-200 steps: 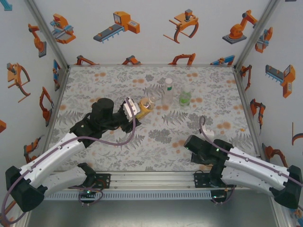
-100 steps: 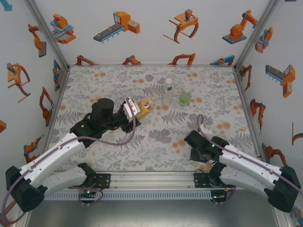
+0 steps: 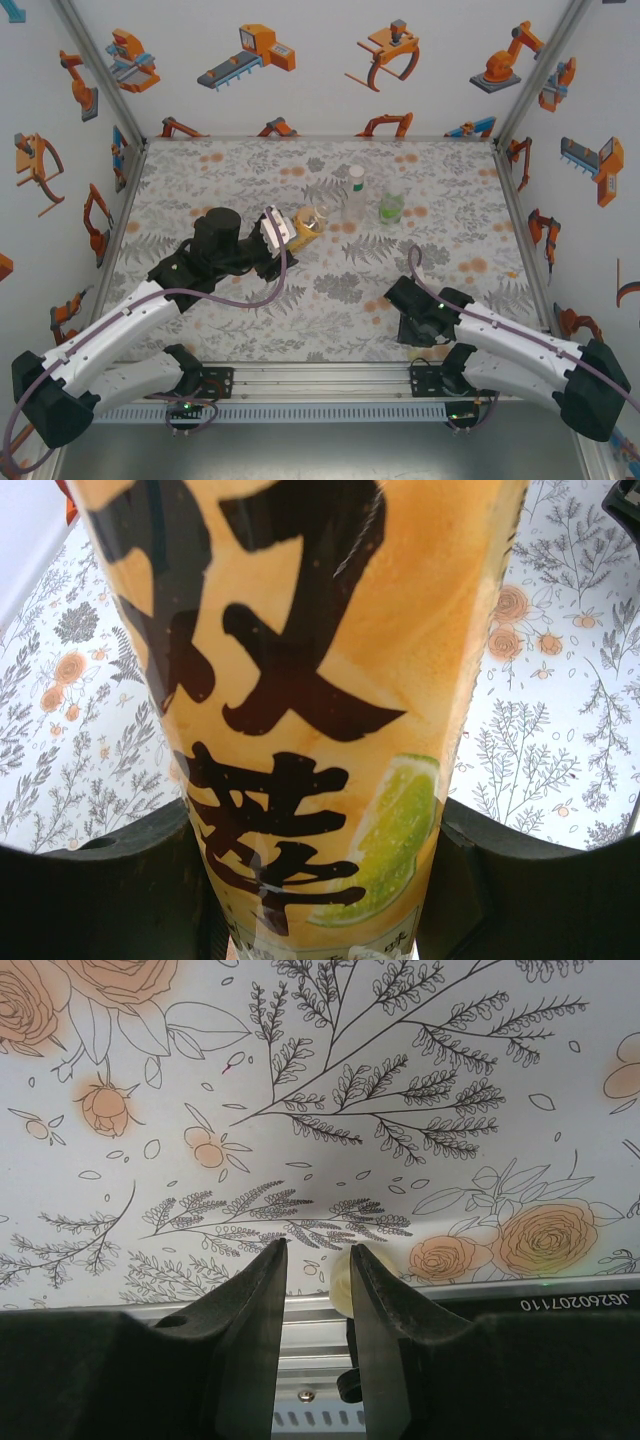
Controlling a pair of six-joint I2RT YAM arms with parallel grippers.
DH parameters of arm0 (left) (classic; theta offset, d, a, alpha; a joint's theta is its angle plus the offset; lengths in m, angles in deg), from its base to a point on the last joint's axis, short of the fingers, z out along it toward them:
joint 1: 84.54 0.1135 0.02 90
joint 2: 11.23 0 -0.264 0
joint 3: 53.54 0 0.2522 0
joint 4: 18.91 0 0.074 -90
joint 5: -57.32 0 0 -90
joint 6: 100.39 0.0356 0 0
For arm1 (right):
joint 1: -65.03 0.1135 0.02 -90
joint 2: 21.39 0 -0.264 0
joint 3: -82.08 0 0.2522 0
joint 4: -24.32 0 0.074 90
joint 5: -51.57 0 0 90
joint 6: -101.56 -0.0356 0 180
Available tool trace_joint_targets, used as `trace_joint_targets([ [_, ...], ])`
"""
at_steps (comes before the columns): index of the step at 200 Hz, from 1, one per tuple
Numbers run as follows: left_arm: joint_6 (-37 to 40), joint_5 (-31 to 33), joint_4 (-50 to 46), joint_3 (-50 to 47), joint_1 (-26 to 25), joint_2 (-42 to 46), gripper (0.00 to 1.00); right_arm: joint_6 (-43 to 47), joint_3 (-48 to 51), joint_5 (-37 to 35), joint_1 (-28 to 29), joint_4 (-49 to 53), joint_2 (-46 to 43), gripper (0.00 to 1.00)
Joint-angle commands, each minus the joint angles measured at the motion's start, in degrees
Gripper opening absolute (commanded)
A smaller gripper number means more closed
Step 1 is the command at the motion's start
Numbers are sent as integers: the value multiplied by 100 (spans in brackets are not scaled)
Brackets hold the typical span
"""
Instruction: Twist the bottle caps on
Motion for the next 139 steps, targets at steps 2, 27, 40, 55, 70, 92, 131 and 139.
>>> trace_joint_targets([
  [2, -30, 18, 85, -41, 32, -5, 0, 71, -197, 93, -25, 217, 13, 35],
  [27, -21, 14, 82, -25, 30, -36, 0, 45, -319, 234, -30, 439, -13, 35],
  [40, -21, 12, 83, -24, 32, -48, 0, 41, -336, 387, -23, 516, -50, 35],
  [55, -16, 0, 74, -15, 32, -56, 0, 42, -364, 584, -25, 629, -66, 35],
  [70, -8, 4, 72, -15, 34, -58, 0, 42, -370, 735, -27, 757, -78, 34],
  [92, -7, 0, 77, -15, 29, -57, 0, 47, -397, 824, -24, 892, -72, 34],
  [131, -43, 7, 86, -48, 29, -14, 0, 26, -321, 807, -30, 749, 110, 34],
  [139, -45, 15, 97, -58, 36, 1, 0, 4, -278, 764, -26, 653, 141, 34],
])
